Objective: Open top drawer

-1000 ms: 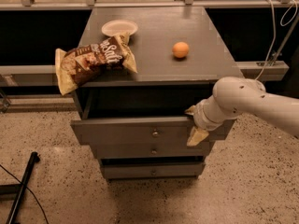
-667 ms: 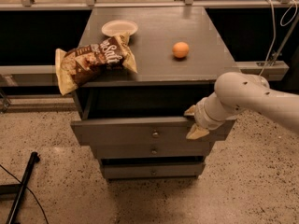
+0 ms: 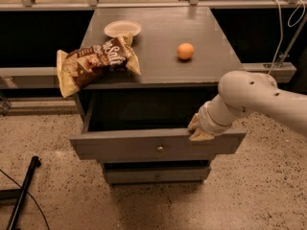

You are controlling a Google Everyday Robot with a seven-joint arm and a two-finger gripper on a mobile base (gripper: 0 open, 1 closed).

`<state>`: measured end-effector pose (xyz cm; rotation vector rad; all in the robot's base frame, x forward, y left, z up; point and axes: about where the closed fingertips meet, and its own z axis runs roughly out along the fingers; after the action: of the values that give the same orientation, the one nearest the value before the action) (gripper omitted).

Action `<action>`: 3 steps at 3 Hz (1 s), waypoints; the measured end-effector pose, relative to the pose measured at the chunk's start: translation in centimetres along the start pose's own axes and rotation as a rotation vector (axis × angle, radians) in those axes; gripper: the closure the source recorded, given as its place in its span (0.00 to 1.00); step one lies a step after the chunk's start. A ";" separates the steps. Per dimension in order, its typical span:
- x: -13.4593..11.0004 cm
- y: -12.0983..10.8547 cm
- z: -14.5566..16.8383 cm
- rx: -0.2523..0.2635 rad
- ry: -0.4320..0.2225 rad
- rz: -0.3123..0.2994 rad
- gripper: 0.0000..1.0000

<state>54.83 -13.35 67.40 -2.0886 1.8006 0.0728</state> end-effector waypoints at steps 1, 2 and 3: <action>-0.1 0.6 -0.3 -0.007 0.007 -0.001 0.60; -0.2 0.6 -0.4 -0.007 0.007 -0.001 0.58; -0.2 0.6 -0.4 -0.007 0.007 -0.001 0.35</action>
Offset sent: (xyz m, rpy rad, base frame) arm -0.0150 0.0056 0.0079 -0.0194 0.0086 0.0189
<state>54.12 -13.39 67.68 -2.0969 1.8062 0.0713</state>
